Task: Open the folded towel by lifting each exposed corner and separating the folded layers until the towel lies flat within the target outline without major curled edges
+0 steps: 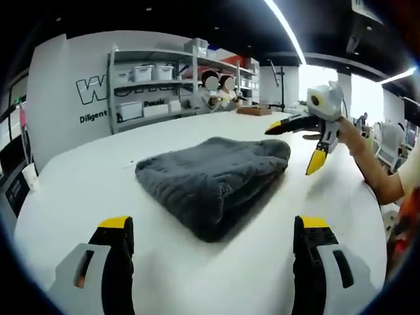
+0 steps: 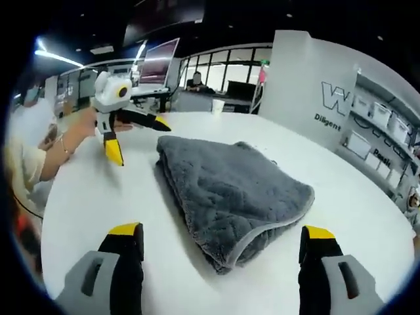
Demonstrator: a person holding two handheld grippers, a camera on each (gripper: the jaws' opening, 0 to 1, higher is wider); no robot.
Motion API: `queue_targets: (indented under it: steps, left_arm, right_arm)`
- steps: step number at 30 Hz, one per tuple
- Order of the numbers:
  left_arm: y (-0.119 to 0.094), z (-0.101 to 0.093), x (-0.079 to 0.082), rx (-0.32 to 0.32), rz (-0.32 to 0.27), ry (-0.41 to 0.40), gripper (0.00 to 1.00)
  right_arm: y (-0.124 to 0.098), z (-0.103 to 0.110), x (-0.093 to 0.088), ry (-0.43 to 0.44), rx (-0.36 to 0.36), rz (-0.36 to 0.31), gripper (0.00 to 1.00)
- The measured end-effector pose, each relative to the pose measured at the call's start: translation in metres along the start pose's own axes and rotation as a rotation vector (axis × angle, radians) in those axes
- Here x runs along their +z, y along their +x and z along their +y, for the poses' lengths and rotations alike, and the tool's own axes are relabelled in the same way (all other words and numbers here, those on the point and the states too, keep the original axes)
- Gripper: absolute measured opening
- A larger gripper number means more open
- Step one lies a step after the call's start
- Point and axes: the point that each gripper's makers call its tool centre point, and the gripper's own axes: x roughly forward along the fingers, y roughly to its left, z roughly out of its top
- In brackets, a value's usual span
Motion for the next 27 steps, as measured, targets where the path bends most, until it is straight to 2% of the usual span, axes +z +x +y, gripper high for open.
queue_targets:
  steps: [5,6,8,9,10,13,16,22,27]
  left_arm:
    - [0.005,-0.003,0.012,0.013,-0.012,0.003,0.98]
    - [0.006,-0.005,0.020,0.025,-0.029,0.020,0.98]
    - [0.007,-0.009,0.026,0.025,-0.038,0.030,0.97]
    - [0.008,-0.012,0.031,0.019,-0.042,0.040,0.97]
    - [0.011,-0.017,0.033,0.008,-0.035,0.055,0.96]
    - [0.020,-0.030,0.034,-0.018,-0.003,0.096,0.96]
    - [0.027,-0.039,0.040,-0.020,0.001,0.127,0.95]
    - [0.044,-0.059,0.054,-0.043,-0.014,0.136,0.90]
    - [0.059,-0.070,0.054,-0.023,0.022,0.188,0.87]
  right_arm:
    - [-0.002,0.003,-0.004,-0.008,0.019,0.015,0.99]
    - [-0.002,0.003,-0.005,-0.006,0.021,0.020,0.99]
    - [-0.002,0.004,-0.006,0.001,0.026,0.019,0.99]
    - [-0.002,0.009,-0.009,0.007,0.054,0.028,0.99]
    - [-0.002,0.013,-0.014,0.003,0.078,0.051,0.99]
    - [0.002,0.013,-0.018,-0.018,0.063,0.076,0.99]
    - [0.001,0.011,-0.020,-0.020,0.060,0.088,0.99]
    - [-0.006,0.009,-0.015,-0.010,0.051,0.052,0.99]
    - [-0.010,0.007,-0.011,-0.004,0.049,0.031,0.99]
